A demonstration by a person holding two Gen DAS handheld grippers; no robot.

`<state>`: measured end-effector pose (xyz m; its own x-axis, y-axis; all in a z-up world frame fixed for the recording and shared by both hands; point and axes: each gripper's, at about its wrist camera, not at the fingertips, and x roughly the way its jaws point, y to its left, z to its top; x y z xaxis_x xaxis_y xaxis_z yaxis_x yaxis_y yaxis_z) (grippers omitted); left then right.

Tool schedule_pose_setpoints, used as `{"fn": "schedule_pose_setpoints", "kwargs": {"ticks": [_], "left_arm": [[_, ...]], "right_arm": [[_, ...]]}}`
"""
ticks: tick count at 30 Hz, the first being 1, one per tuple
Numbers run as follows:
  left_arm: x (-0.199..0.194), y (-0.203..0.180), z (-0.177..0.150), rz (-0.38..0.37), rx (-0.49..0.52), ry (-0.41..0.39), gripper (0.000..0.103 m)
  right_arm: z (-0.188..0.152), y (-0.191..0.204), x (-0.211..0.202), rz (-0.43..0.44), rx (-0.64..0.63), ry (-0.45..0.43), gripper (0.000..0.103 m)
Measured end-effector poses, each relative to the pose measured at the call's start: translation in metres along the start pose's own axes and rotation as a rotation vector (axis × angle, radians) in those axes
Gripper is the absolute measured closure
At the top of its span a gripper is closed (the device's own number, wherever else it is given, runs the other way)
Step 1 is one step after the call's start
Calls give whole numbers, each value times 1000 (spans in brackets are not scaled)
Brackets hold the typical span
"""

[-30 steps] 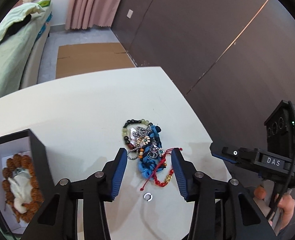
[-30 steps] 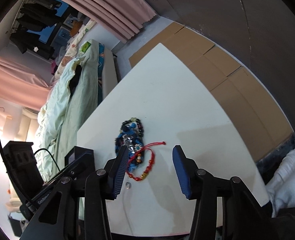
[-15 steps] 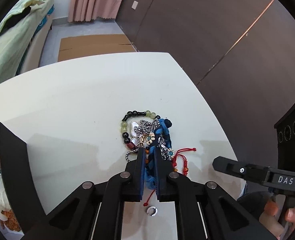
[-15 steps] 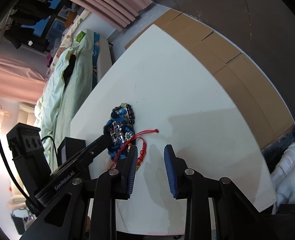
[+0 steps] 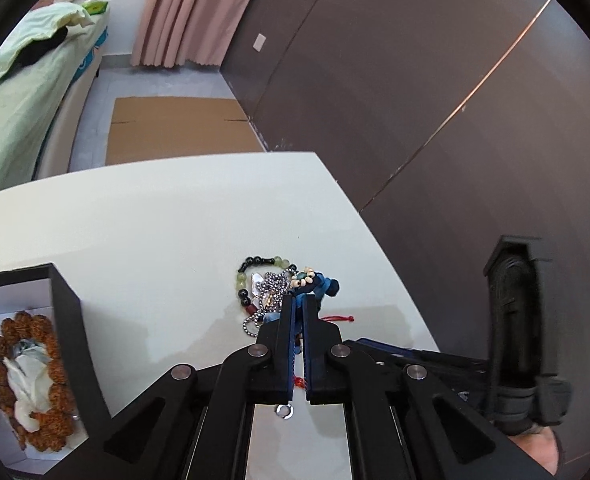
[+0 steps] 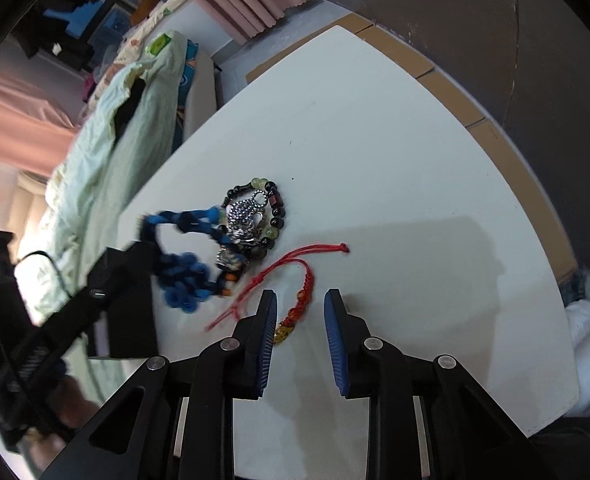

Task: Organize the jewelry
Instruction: 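Grasp the red string bracelet with the right gripper while the left lifts the blue bracelet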

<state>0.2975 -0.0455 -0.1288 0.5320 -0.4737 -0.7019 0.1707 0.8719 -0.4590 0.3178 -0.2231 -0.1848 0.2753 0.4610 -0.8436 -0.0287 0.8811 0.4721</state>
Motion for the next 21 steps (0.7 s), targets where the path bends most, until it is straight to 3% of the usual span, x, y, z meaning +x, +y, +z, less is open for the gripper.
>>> {"fn": "schedule_pose_setpoints", "kwargs": {"ticks": [10,14,21], "left_arm": [[-36,17,3,-12,-30,-66,101],[-53,22,5,-18,-33,-97,101],[-80,38,4,-1,-55,-137,101]], "right_arm": [[0,27,13,-111,-94,-11,77],[-4,38,16,-184,-160,-22,92],[-4,50,4,-131,-183,-60,94]]}}
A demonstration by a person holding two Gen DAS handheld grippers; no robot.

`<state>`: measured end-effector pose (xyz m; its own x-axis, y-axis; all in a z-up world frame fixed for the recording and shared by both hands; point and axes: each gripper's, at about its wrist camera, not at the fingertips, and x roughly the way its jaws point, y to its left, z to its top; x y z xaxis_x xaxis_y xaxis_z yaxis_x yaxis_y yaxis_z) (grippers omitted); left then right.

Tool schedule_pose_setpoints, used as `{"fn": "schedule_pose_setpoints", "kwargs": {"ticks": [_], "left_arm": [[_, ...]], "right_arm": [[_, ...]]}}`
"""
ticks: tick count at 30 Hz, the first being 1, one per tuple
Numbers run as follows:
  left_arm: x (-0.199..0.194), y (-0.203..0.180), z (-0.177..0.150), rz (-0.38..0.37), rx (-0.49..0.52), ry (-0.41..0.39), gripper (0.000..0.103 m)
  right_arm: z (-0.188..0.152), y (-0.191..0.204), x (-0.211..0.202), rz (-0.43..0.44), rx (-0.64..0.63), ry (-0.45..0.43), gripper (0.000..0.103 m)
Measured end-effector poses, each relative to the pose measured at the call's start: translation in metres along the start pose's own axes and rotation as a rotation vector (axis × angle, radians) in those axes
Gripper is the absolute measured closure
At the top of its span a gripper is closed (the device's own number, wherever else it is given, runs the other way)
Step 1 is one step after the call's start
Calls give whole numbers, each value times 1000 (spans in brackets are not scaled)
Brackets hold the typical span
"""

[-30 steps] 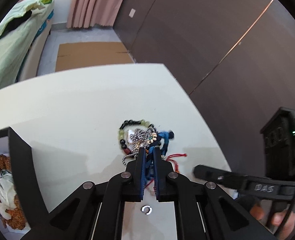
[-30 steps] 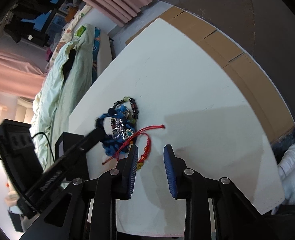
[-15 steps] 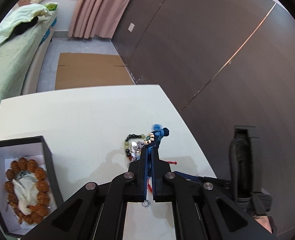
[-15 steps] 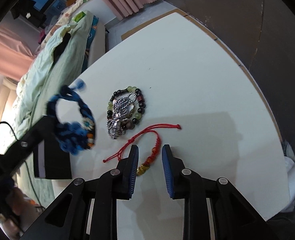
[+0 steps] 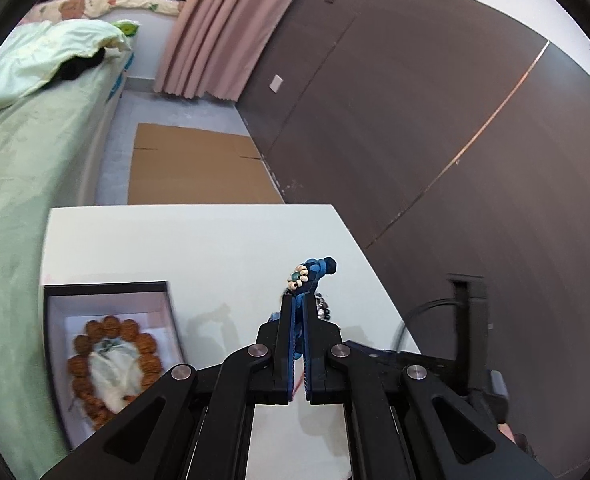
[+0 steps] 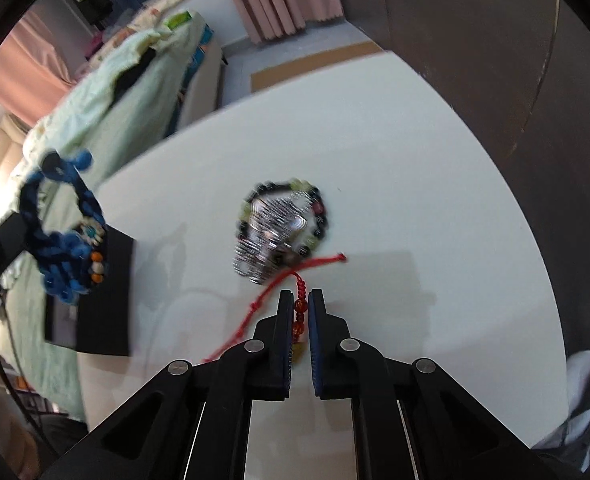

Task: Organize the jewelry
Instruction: 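Grasp the red string bracelet with the right gripper while the left lifts the blue bracelet, then carry both bracelets over the black box and open both grippers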

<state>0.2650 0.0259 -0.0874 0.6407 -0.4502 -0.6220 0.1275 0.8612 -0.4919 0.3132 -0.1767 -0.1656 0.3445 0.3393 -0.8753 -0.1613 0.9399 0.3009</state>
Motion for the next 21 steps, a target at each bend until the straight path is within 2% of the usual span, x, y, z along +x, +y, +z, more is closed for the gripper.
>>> {"fn": "schedule_pose_setpoints", "kwargs": {"ticks": [9,18,21], "left_arm": [[-33,31,2,41,-48,-40,101],[-51,52,-8,83,-80,-42,101],[-51,58,-10,103,-92,-19,101]], "right_arm": [[3,18,-35,143,-13,-110,94],[0,44,-57,200,-42,-203,94],[0,54,-63,229,-57,-226,94]]}}
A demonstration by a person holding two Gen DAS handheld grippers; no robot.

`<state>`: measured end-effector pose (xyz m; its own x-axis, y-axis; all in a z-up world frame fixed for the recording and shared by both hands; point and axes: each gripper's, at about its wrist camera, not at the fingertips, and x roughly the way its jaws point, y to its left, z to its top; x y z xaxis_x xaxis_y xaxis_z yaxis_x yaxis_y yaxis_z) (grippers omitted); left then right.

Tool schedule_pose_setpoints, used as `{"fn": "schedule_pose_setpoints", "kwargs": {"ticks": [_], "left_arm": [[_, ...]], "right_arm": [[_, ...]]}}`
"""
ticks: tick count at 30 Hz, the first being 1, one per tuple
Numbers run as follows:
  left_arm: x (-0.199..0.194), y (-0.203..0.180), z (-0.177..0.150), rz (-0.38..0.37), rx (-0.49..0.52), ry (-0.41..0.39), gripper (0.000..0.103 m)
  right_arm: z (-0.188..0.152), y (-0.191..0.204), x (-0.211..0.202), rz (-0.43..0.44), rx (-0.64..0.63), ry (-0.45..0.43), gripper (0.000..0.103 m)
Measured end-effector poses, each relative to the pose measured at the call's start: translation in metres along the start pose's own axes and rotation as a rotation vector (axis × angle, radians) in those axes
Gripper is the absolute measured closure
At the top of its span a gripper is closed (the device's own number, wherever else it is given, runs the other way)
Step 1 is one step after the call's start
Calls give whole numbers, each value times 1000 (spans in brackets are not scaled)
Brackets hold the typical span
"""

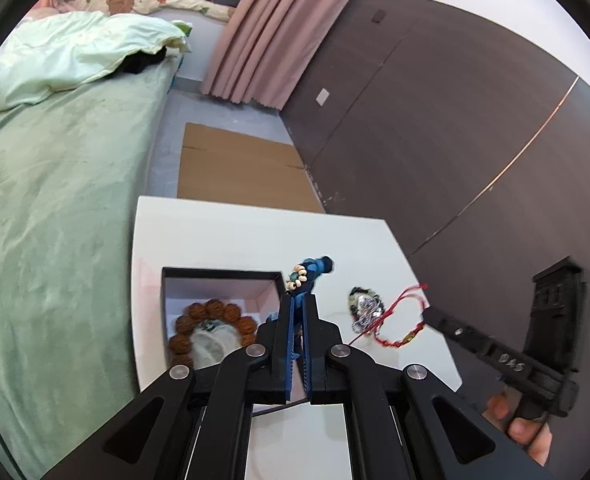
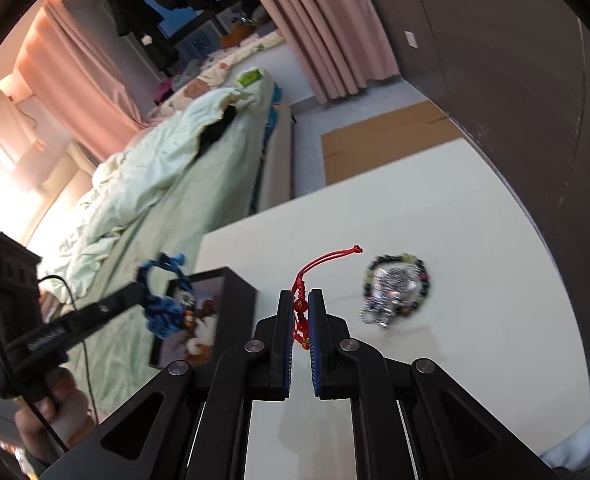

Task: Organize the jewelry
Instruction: 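Carry both bracelets over the black box and open both grippers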

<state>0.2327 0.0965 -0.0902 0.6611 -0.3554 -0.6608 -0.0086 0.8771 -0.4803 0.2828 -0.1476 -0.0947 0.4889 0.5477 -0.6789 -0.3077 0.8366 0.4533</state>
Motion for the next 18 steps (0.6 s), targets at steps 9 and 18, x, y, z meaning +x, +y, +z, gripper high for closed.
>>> {"fn": "schedule_pose_setpoints", "kwargs": {"ticks": [9,18], "left_arm": [[-4,27,3,-3,-122,8,22],[-27,41,9,48,-142,-56,18]], "right_arm": [[2,36,6,120,-56,-37,94],[-1,76,17,244,-112,-49,94]]}}
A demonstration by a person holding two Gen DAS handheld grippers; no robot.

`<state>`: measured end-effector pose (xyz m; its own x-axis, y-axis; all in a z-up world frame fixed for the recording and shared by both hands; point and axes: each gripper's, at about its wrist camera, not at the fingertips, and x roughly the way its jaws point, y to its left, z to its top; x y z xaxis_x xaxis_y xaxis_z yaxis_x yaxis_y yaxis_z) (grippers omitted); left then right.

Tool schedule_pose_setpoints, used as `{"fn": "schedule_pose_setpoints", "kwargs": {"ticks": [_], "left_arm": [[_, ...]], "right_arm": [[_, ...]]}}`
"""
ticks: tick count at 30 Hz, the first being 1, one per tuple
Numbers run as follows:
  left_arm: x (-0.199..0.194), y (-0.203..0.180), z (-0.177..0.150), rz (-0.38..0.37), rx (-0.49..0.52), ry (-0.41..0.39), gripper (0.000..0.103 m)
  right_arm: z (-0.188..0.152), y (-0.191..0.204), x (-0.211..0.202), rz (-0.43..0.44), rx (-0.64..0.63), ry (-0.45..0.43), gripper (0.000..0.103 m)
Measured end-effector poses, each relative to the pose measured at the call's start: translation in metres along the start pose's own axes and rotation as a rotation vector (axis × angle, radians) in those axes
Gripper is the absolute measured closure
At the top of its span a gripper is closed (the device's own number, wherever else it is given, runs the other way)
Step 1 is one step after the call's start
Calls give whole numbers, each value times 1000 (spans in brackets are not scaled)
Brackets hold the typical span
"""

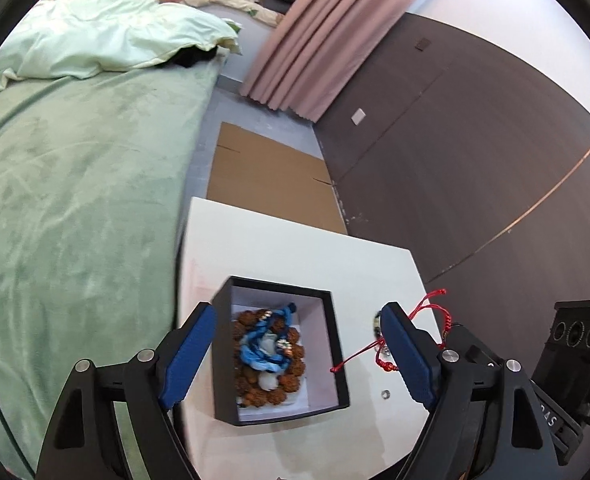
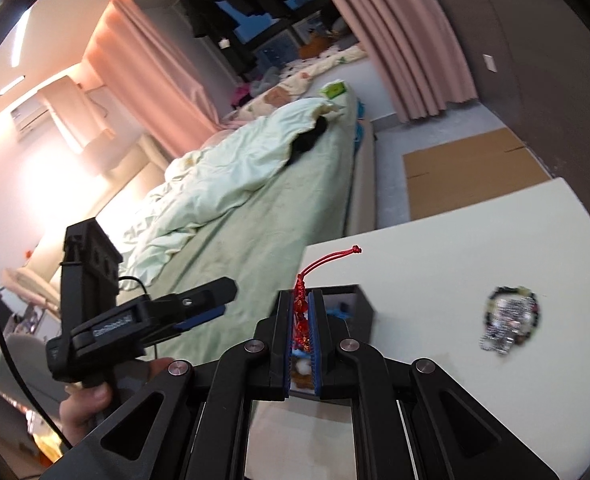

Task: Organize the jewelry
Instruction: 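Carry both bracelets over the black box and open both grippers, then withdraw both open grippers from the box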

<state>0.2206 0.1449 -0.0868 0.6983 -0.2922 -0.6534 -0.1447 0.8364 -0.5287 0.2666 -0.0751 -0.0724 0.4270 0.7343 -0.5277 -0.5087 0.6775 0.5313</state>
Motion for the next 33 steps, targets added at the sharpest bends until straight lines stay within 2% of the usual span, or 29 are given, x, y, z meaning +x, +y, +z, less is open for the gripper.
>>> {"fn": "schedule_pose_setpoints", "kwargs": {"ticks": [8,10,11,12,15,17,25,33], "left_arm": [[-19,23,6,35,-43,-38,18],[-23,27,6,51,-49,-44,18],[-23,29,6,57,-50,-46,18],[-24,30,6,61,-53,-45,18],[-24,33,5,60,-55,-35,15],[-24,30,3,54,-47,-36,5],[-17,1,-3,31,11,-22,5],[3,-45,-8,22,103,5,5]], "right_arm": [[5,13,28,38,-18,29,93],[4,10,40,24,-4,77,65],[3,5,45,11,21,100,47],[1,-1,45,-4,41,93,45],[0,-13,37,-26,65,92,45],[0,-19,28,-22,82,77,45],[5,-53,-18,-78,133,17,44],[5,-86,-44,-147,187,6,44]]}}
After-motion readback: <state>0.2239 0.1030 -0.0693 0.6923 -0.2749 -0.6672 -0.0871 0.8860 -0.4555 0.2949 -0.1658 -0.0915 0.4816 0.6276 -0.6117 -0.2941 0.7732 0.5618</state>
